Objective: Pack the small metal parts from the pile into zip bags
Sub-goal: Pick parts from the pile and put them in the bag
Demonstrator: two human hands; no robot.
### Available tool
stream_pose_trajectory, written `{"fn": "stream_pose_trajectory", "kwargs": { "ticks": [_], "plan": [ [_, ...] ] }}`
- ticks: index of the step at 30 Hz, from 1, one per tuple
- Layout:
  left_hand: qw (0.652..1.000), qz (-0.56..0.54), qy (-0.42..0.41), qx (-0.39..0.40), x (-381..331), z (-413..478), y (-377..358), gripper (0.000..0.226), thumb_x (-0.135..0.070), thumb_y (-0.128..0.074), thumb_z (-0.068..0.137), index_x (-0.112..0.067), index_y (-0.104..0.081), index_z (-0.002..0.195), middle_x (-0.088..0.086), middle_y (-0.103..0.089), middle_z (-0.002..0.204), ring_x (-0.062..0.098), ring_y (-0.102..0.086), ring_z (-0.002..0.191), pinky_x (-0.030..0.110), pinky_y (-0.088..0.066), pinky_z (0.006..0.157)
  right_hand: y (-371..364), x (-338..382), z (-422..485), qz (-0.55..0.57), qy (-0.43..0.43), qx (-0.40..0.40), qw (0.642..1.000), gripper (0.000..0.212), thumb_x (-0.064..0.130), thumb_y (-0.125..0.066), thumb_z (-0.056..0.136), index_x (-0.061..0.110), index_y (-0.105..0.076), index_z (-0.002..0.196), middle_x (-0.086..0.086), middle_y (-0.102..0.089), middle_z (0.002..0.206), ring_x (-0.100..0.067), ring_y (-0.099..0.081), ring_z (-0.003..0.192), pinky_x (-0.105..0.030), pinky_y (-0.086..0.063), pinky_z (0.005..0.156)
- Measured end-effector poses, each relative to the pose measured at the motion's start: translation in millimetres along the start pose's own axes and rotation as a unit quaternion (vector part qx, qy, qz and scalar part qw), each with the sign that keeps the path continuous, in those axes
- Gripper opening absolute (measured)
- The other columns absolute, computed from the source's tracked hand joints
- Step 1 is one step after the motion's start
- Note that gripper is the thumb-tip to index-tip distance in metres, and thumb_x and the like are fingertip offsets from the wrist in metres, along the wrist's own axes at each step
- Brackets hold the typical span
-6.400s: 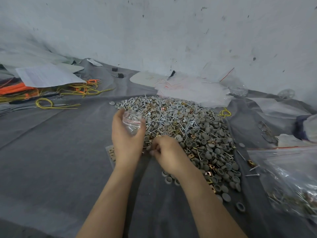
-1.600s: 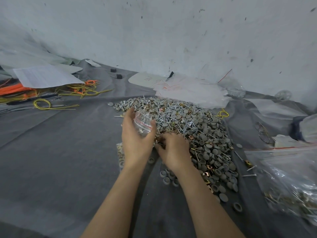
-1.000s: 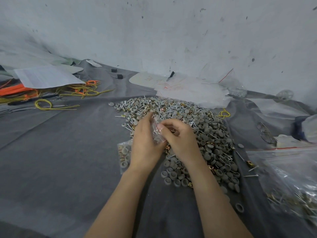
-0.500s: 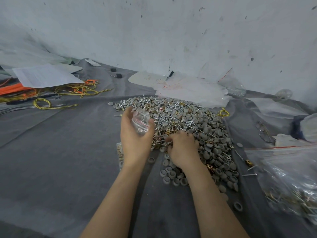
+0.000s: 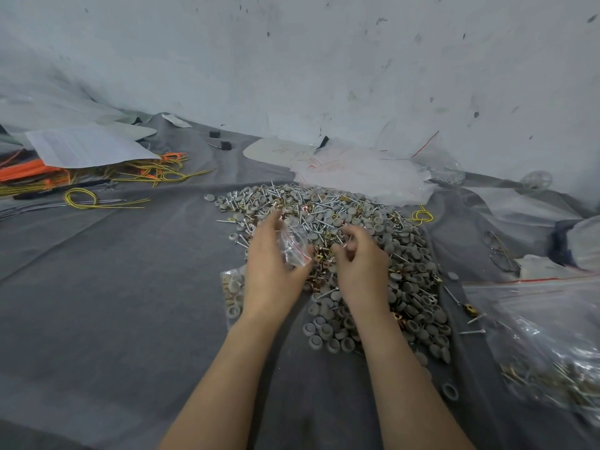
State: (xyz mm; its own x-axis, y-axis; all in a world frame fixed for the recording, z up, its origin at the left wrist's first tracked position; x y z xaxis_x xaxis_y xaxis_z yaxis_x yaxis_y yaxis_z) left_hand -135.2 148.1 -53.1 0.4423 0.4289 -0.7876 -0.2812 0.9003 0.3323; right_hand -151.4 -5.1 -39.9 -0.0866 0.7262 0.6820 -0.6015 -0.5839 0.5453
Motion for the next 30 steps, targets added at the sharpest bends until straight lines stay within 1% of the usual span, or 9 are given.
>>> {"fn": "stream_pose_trajectory", "kwargs": {
  "ticks": [4,8,10,13,15,20,22,26,30],
  "plan": [
    [0.997,0.051,-0.032,0.05,0.2,-3.9,-12.7,0.079,-0.021,-0.075,0.079,-0.015,-0.032,0.144,-0.001,-0.048,0.13,0.011,-0.043,0.121,0.022,-0.032,0.101,12.9,10.7,-1.8,0.167,0.006,-0.063,0.984,0.025,0.016,-0.067,0.088,0.015,-0.058,0.111,0.011,-0.061,0.075,0.002,-0.058,0.067,-0.003,-0.041,0.062],
    [0.996,0.049,-0.043,0.06,-0.6,-4.4,-14.2,0.081,-0.016,-0.077,0.076,-0.012,-0.033,0.144,0.0,-0.048,0.13,0.01,-0.043,0.12,0.019,-0.031,0.099,-8.2,26.2,-4.0,0.242,0.009,0.059,0.968,0.019,0.021,-0.065,0.089,0.031,-0.056,0.102,0.014,-0.068,0.08,0.005,-0.064,0.072,-0.011,-0.049,0.067],
    [0.999,0.024,-0.024,0.035,-0.9,-1.9,-8.2,0.077,-0.019,-0.075,0.079,-0.013,-0.034,0.143,-0.003,-0.048,0.129,0.004,-0.042,0.116,0.016,-0.031,0.097,-10.1,22.4,-3.0,0.25,-0.005,0.06,0.966,0.016,0.022,-0.059,0.093,0.028,-0.057,0.108,0.014,-0.067,0.094,0.003,-0.065,0.08,-0.014,-0.05,0.071],
    [0.998,-0.035,0.023,-0.038,0.4,2.1,8.3,0.069,-0.026,-0.07,0.083,-0.013,-0.036,0.142,-0.006,-0.048,0.128,0.005,-0.044,0.118,0.002,-0.03,0.088,-2.6,10.5,-0.1,0.151,-0.015,0.022,0.988,0.021,0.022,-0.053,0.096,0.02,-0.059,0.116,0.007,-0.064,0.107,0.006,-0.057,0.085,-0.001,-0.042,0.069],
    [0.991,-0.08,0.061,-0.086,4.2,2.5,18.7,0.065,-0.028,-0.068,0.085,-0.013,-0.037,0.14,-0.001,-0.05,0.134,0.011,-0.047,0.122,-0.001,-0.032,0.085,-8.8,10.7,-1.6,0.065,0.004,0.069,0.995,0.019,0.019,-0.056,0.095,0.017,-0.062,0.112,0.004,-0.066,0.105,0.008,-0.054,0.078,-0.001,-0.041,0.065],
    [0.982,-0.113,0.083,-0.129,5.1,1.3,28.1,0.061,-0.023,-0.066,0.088,-0.01,-0.037,0.14,0.004,-0.048,0.139,0.015,-0.045,0.127,0.012,-0.031,0.097,-45.0,14.6,-21.9,-0.194,0.075,0.23,0.951,0.027,0.029,-0.058,0.091,0.022,-0.063,0.117,-0.002,-0.055,0.118,-0.022,-0.049,0.11,-0.035,-0.04,0.094],
    [0.983,-0.113,0.082,-0.123,4.9,0.7,26.9,0.062,-0.024,-0.066,0.088,-0.011,-0.036,0.141,0.004,-0.049,0.138,0.016,-0.046,0.127,0.012,-0.035,0.096,-47.0,14.8,-24.7,-0.227,0.062,0.229,0.945,0.027,0.027,-0.054,0.093,0.022,-0.059,0.119,-0.004,-0.051,0.12,-0.027,-0.044,0.116,-0.04,-0.035,0.097],
    [0.983,-0.111,0.078,-0.124,5.2,0.5,25.5,0.062,-0.022,-0.066,0.088,-0.01,-0.036,0.141,0.005,-0.048,0.138,0.017,-0.046,0.126,-0.008,-0.029,0.077,-48.3,18.5,-26.8,-0.241,0.063,0.226,0.942,0.022,0.017,-0.049,0.094,0.016,-0.053,0.116,-0.005,-0.053,0.12,-0.028,-0.045,0.117,-0.042,-0.035,0.097],
    [0.985,-0.102,0.064,-0.122,2.5,0.5,24.6,0.061,-0.019,-0.067,0.087,-0.009,-0.037,0.139,0.006,-0.048,0.137,0.014,-0.045,0.124,-0.01,-0.029,0.069,-48.7,19.0,-28.4,-0.247,0.057,0.234,0.938,0.022,0.014,-0.047,0.094,0.012,-0.05,0.116,-0.008,-0.053,0.12,-0.03,-0.045,0.117,-0.04,-0.036,0.095]
  ]
}}
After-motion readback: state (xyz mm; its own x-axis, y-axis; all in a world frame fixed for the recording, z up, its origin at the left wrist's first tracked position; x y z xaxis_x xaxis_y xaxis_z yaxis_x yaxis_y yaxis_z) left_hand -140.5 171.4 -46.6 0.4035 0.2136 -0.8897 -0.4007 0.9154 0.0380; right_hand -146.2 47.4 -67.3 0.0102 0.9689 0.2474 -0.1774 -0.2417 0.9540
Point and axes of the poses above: each hand's wrist, its own z-axis towards the middle knuckle, its own y-axis out of the back of the hand, x = y × z, the point moved 7 cm from there along z, towards the middle knuckle
